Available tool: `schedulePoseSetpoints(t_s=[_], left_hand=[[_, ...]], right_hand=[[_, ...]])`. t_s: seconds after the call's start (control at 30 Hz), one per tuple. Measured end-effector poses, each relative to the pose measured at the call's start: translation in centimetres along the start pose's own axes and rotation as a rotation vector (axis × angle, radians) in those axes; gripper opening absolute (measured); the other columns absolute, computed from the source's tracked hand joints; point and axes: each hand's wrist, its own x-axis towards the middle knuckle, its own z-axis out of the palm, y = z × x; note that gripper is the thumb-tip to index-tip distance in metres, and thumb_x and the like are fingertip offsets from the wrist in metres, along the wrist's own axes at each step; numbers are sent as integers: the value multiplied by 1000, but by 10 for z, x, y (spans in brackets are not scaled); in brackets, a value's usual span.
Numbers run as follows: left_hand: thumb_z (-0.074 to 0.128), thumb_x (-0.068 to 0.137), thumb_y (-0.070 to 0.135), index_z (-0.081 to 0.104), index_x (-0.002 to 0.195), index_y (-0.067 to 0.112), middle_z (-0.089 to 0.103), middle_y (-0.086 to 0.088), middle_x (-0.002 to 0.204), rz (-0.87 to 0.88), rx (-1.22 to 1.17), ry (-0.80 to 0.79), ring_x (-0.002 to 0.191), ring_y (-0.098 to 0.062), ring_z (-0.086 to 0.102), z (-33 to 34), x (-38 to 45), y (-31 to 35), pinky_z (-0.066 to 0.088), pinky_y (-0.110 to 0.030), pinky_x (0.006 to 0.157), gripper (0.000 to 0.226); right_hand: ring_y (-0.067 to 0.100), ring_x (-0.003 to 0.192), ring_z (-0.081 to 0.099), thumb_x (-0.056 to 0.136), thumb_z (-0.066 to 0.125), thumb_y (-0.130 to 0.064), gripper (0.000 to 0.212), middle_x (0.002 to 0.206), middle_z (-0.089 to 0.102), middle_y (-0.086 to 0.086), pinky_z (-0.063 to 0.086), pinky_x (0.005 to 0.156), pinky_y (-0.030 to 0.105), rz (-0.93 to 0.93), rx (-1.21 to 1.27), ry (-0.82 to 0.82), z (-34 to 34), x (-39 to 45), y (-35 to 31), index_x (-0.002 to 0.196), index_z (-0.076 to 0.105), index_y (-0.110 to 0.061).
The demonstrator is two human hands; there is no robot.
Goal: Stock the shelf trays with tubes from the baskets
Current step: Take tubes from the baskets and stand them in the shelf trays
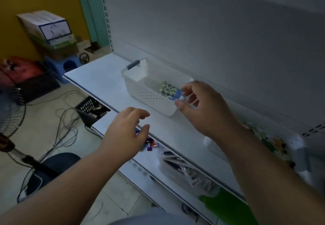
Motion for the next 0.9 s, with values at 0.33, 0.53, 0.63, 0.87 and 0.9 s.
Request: schedulePoseSetpoints(t_s=[0.33,0.53,0.63,0.87,0.9], left_hand=[[59,89,27,60,111,29,53,18,105,172,-93,-41,92,-4,51,-22,117,-57,43,-22,80,22],[61,88,27,60,108,28,57,13,105,401,-159,-164,92,-10,54,-25,192,-88,45,-26,78,21],[62,86,26,62,106,24,60,9,104,485,-172,-212,94,-12,56,-23,221,-98,44,-26,78,21],[62,87,30,63,105,27,61,10,105,536,-173,-365,93,-11,56,-10,246,-105,49,-29,81,19],[62,87,31,63,106,27,61,11,105,531,-172,-381,93,-9,56,-10,249,-104,49,-27,79,19]], right_hand=[[20,90,60,83,70,-28,26,96,66,3,43,74,27,118,-289,-295,62,136,34,104,66,-15],[29,72,57,82,63,-24,16,83,65,14,41,60,31,189,-657,-675,109,166,47,76,62,-9],[28,81,62,83,59,-21,16,91,68,8,40,63,27,243,-700,-750,121,174,41,90,69,-10],[26,89,64,84,61,-22,19,105,67,6,45,62,27,416,-698,-740,129,179,33,99,69,-13],[26,85,64,80,65,-24,14,100,66,4,42,58,27,442,-662,-647,121,177,29,91,68,-16]])
